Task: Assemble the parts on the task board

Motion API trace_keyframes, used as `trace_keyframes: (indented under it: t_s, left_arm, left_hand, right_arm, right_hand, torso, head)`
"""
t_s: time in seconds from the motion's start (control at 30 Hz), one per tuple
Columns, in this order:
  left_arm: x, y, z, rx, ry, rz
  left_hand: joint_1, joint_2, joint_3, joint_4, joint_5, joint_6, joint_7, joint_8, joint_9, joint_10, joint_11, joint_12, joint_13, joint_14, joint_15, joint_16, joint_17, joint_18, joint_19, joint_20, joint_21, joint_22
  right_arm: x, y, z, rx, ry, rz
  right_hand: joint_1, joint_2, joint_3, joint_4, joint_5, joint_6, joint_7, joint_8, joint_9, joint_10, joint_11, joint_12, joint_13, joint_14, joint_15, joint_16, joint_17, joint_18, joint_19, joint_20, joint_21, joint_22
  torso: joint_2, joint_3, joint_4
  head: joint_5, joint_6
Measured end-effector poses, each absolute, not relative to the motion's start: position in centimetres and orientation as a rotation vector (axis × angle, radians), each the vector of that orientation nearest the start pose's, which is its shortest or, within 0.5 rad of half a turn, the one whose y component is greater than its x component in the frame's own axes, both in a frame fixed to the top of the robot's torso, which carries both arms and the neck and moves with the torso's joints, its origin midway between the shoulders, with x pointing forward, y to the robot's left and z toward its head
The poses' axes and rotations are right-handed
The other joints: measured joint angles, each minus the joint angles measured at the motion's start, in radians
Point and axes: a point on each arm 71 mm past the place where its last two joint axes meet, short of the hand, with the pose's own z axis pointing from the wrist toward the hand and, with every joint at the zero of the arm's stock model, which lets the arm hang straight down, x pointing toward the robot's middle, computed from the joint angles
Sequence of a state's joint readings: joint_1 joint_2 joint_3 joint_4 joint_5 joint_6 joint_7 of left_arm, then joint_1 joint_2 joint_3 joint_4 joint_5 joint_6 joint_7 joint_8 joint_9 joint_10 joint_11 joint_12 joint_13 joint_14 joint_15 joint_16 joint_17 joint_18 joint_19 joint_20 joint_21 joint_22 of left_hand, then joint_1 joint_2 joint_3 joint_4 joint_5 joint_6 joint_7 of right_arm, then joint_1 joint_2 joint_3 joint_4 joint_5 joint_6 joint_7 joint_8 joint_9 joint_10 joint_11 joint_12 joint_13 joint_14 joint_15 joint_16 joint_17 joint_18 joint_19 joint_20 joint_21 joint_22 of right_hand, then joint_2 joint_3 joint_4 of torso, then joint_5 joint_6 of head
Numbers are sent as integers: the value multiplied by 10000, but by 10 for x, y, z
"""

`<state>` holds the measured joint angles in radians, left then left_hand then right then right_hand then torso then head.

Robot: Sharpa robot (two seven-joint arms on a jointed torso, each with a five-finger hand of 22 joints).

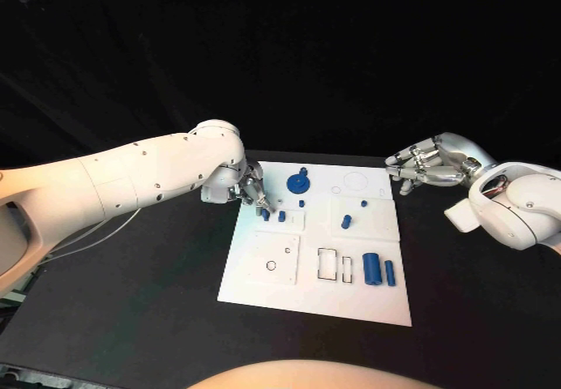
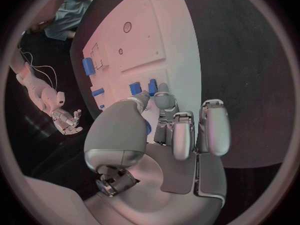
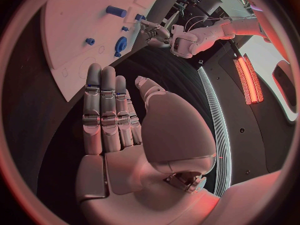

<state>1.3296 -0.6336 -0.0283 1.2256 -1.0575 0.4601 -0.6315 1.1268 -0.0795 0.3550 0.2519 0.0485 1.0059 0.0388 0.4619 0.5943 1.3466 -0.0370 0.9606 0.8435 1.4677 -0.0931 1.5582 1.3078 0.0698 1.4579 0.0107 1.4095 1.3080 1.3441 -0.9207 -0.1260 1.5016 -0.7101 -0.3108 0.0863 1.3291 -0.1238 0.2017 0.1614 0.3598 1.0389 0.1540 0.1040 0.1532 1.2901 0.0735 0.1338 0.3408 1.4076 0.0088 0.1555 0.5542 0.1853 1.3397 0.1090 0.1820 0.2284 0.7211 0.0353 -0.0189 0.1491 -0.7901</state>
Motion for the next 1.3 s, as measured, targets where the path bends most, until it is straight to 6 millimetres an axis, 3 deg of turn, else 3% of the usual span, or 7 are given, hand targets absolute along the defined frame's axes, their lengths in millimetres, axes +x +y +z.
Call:
trace_keyframes:
  t_s: [0.43, 0.57, 0.83, 1.3]
  left_arm:
    - [539, 202, -186, -1030, 24740, -1931]
    - [539, 203, -186, -1068, 24745, -1958]
    - [541, 204, -187, -1152, 24794, -1929]
    - [542, 204, -187, -1037, 24979, -1797]
  left_hand:
    - [303, 96, 168, -168, 0, 0, 0, -95, 31, 0, 0, 0, -34, 0, 0, 0, -1, 0, 0, 0, -38, -2]
    - [358, 53, 168, -168, 0, 0, 0, -95, 45, 0, 0, 0, -34, 0, 0, 0, -2, 0, 0, 0, -38, -2]
    - [15, -290, -89, 147, 0, -1, 0, -133, 70, 0, 0, 0, -34, 0, 0, 0, -2, 0, 0, 0, -37, -3]
    - [-35, -340, -138, 196, 0, -1, 0, -133, 79, 0, 0, 0, -20, 0, 0, 0, -3, 0, 0, 0, -37, -4]
  right_arm:
    - [503, -249, -150, 4541, 16786, 10031]
    - [503, -249, -151, 4544, 16792, 10031]
    - [503, -249, -151, 4546, 16797, 10030]
    - [503, -249, -151, 4544, 16798, 10034]
  right_hand:
    - [0, 0, 0, 0, 0, 0, 0, 0, -1, 1, 0, 0, -2, 0, 0, 0, -1, 0, 0, 0, 0, 0]
    - [0, 0, 0, 0, 0, 0, 0, 0, -1, 0, 0, 0, -2, 0, 0, 0, -1, 0, 0, 0, 0, 0]
    - [0, 0, 0, 0, 0, 0, 0, 0, -1, 1, 0, 0, -2, 0, 0, 0, -2, -1, 0, 0, 0, 1]
    - [0, 0, 0, 0, 0, -36, -36, 0, 9, 0, 0, 0, 32, 0, 0, 0, 32, 0, 0, 0, 1, -18]
  torso:
    - [0, 0, 2]
    - [0, 1, 0]
    - [-1, 5, 1]
    - [-6, 7, 0]
  head:
    - [12, -11]
    - [13, -11]
    - [3, -11]
    - [-12, -10]
